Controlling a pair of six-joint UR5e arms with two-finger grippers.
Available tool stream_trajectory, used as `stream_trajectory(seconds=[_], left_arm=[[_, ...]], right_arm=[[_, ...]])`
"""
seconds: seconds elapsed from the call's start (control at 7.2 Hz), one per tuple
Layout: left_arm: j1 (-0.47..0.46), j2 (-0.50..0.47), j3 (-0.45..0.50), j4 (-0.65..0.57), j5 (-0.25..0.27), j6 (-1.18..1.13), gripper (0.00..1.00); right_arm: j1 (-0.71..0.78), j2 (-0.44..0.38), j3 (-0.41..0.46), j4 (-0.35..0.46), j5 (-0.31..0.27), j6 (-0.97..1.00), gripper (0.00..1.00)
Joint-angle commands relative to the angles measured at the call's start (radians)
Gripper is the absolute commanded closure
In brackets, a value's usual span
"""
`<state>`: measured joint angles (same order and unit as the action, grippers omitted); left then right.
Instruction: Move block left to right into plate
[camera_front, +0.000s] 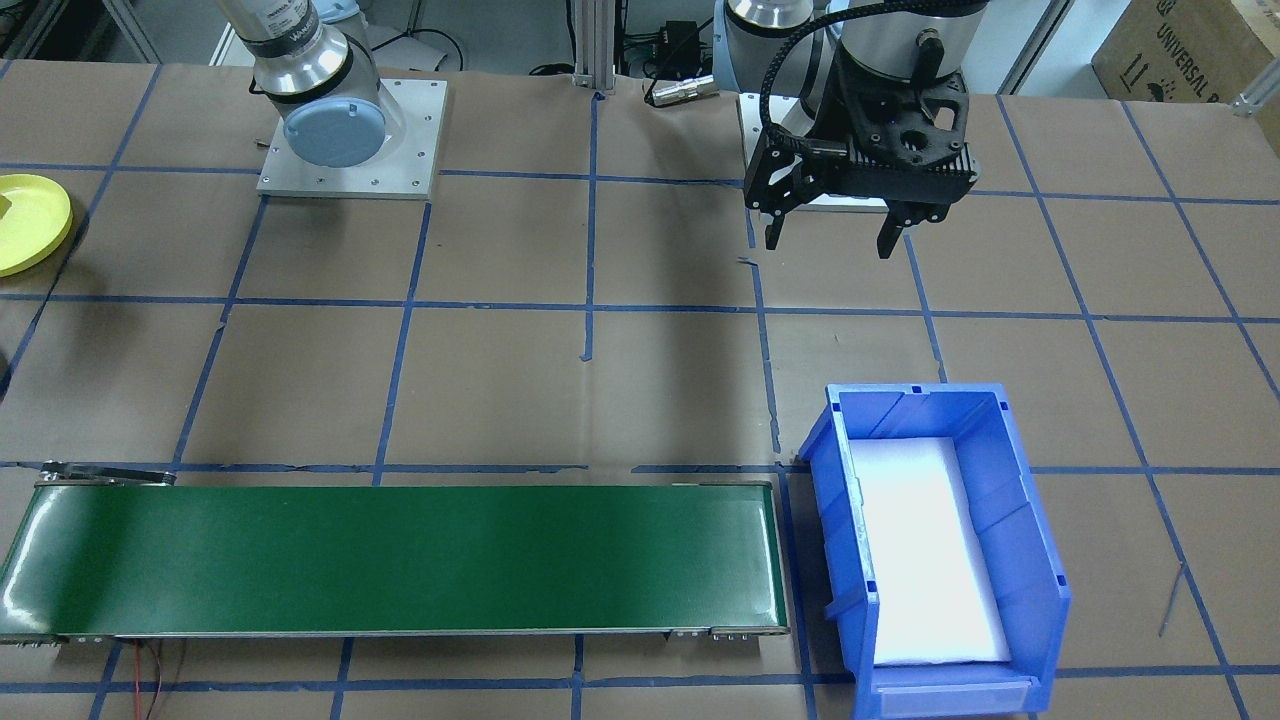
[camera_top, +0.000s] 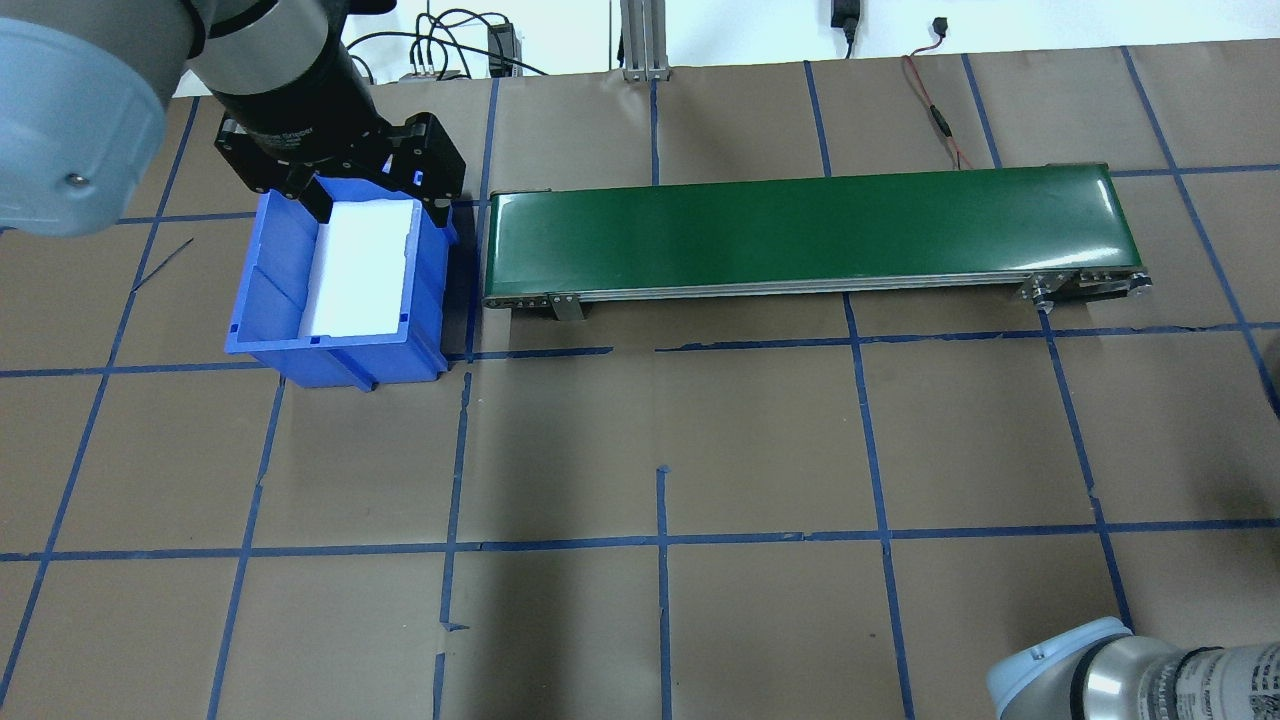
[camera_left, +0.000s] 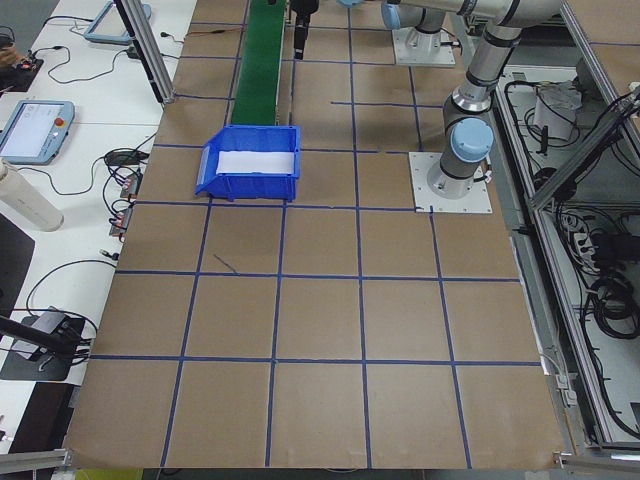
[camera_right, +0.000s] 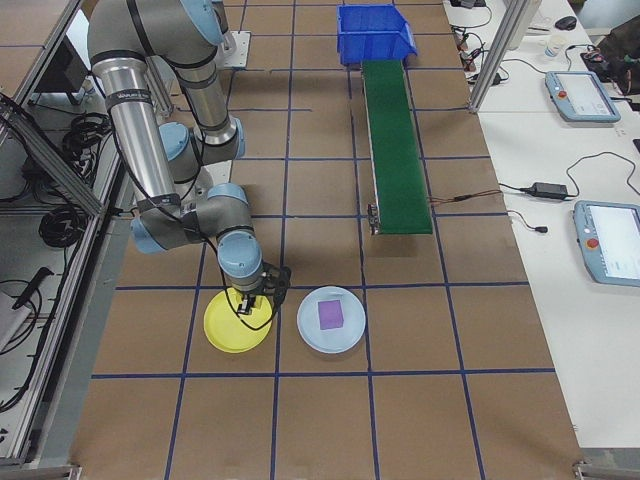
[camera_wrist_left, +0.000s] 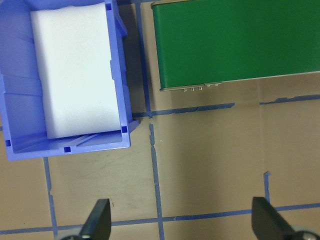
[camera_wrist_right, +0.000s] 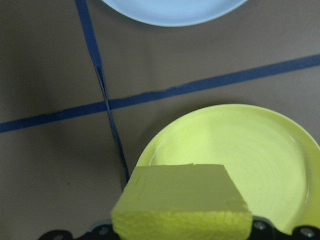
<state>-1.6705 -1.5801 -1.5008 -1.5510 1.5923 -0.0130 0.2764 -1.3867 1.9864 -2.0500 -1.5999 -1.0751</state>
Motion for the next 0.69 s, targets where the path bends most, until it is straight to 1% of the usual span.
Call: stream_trajectory(seconds=[0.0,0.14,0.28,0.42,0.56], left_arm=[[0.0,0.0,-0.001,0.0,0.002,-0.004,0.0],[0.0,0.0,0.001,0.0,0.0,-0.004,0.0],[0.0,0.0,-0.001,0.003,-0.002,-0.004,0.0],[0.0,0.0,0.001,0.003,0.0,-0.004,0.0],[0.0,0.0,-0.001,0.002,0.0,-0.004,0.0]], right_arm=[[-0.054,0.018,0.034,-0.033,-0.002,-0.011,0.68],[-0.055,0.049,0.034,-0.088,0.009,-0.012,0.54],[-0.055,0.076,0.026,-0.122,0.056,-0.037,0.04],[-0.057,0.08,0.028,-0.13,0.093,-0.048,0.0],[-0.057,0.08,0.026,-0.13,0.092,-0.048,0.0]])
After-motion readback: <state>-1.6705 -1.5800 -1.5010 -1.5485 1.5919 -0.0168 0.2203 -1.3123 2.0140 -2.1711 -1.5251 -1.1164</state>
